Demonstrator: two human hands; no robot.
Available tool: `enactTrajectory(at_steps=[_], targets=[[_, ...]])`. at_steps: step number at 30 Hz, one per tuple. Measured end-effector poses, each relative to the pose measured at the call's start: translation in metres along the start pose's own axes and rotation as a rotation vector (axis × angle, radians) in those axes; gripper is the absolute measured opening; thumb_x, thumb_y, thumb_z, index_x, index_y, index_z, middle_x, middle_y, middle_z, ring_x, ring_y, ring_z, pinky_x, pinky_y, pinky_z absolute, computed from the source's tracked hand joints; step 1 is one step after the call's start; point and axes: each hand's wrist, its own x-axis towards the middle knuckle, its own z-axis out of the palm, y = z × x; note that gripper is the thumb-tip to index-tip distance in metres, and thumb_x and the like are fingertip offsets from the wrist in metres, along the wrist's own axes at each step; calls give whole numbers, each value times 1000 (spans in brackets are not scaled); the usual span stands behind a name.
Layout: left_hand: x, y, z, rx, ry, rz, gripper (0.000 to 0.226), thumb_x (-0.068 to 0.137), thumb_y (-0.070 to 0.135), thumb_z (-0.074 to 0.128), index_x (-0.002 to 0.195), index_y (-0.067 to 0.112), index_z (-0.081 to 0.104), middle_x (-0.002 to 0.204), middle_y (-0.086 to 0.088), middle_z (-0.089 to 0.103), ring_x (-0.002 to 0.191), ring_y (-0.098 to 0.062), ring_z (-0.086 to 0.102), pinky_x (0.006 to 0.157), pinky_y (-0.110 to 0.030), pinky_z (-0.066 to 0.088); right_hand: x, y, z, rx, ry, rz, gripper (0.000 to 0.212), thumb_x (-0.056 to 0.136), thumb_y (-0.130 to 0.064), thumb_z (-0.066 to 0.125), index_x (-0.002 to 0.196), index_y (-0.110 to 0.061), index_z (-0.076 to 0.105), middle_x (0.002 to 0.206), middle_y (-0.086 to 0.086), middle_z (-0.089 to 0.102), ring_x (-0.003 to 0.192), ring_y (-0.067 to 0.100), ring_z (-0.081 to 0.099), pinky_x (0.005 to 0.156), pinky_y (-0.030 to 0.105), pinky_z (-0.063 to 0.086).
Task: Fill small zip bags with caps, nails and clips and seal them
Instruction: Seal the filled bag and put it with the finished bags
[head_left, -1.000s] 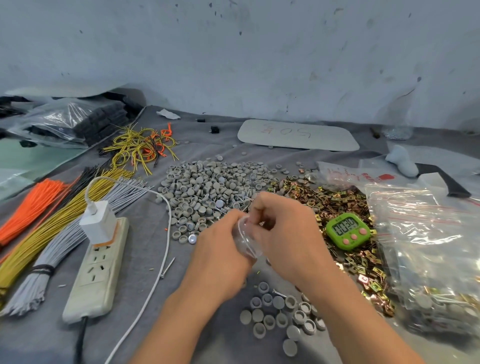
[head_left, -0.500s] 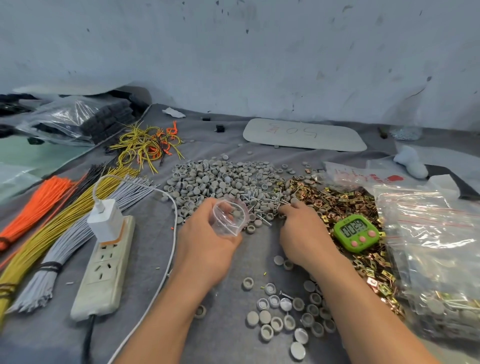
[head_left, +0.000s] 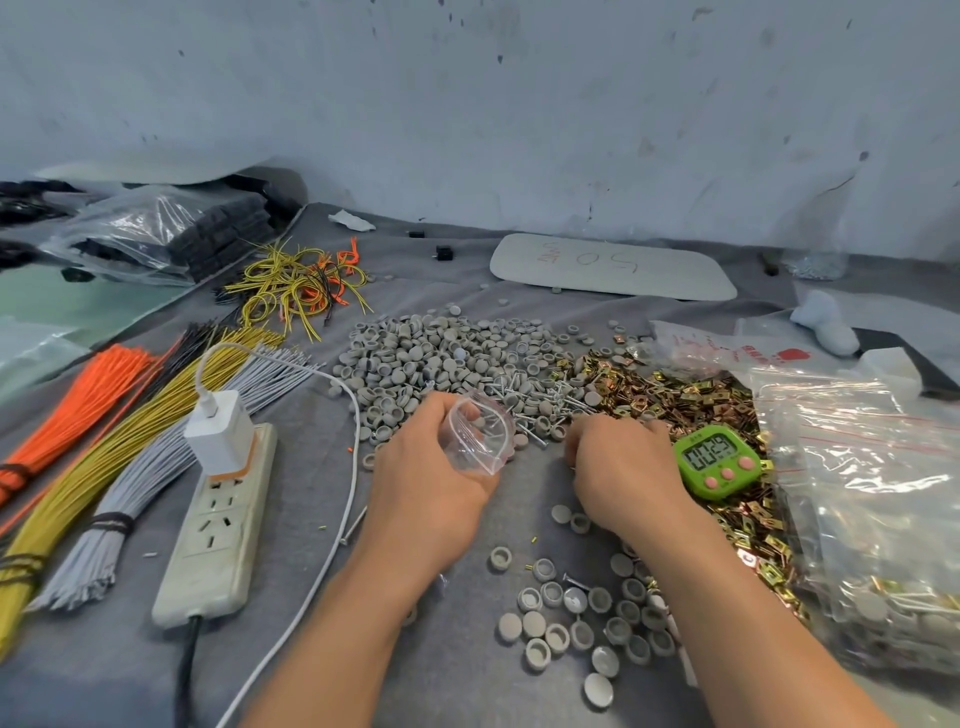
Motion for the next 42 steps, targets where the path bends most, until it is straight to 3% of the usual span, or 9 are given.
enactTrajectory(at_steps=[6,10,14,18,25,27,31,35,42], targets=[[-1,3,3,17,-26,30,35,77,16,79,98,36,59,85,16,68,82,-6,62,72,-30,50,-10,-2,-11,274,147,-18,46,88,6,58,113,-30,72,117,3,67,107,28,64,98,37,47],[-5,5,8,51,-68,63,40,74,19,80,95,41,55,83,21,65,80,-1,59,61,-11,37,-29,1,-19,751,378,-42,27,96,-7,65,84,-30,75,81,-17,68,72,2,63,60,9,44],[-10,3,11,69,-93,91,49,69,19,85,97,43,52,81,23,63,87,18,53,63,-4,38,-50,-3,-26,1017,350,-159,20,89,-12,78,79,-29,79,72,-16,73,64,-1,64,59,13,49],[-11,10,12,26,-169,149,55,68,19,85,100,50,53,91,32,64,84,11,58,60,-8,40,-51,-6,-25,1078,248,-164,19,84,-13,84,76,-31,83,69,-19,72,57,-2,61,52,9,41],[-7,12,13,-61,-112,117,44,67,16,83,99,39,62,85,20,69,77,3,62,62,-18,42,-43,2,-26,1027,380,-75,19,87,-21,78,81,-38,83,72,-22,73,69,0,67,52,15,49],[-5,11,13,-89,-95,107,43,67,14,83,98,37,63,85,20,69,75,3,62,59,-13,40,-40,14,-23,762,375,12,19,93,-18,72,93,-34,82,84,-16,77,66,0,67,55,15,52],[-5,7,10,-102,-30,99,45,67,13,86,95,38,61,86,20,69,79,8,61,60,-6,40,-33,25,-4,199,14,117,30,91,-12,62,119,-22,70,117,7,73,104,31,67,86,39,58],[-6,7,11,-93,-34,114,47,68,13,87,94,40,60,87,26,67,79,11,60,63,-3,40,-31,27,2,98,-77,3,22,88,-9,58,108,-14,65,107,8,63,95,30,63,67,33,47],[-8,11,14,-56,-54,125,44,69,16,86,95,39,59,85,27,65,79,9,58,58,-7,39,-37,30,1,145,-59,-10,16,83,-9,67,92,-21,73,94,5,71,87,29,67,71,36,59]])
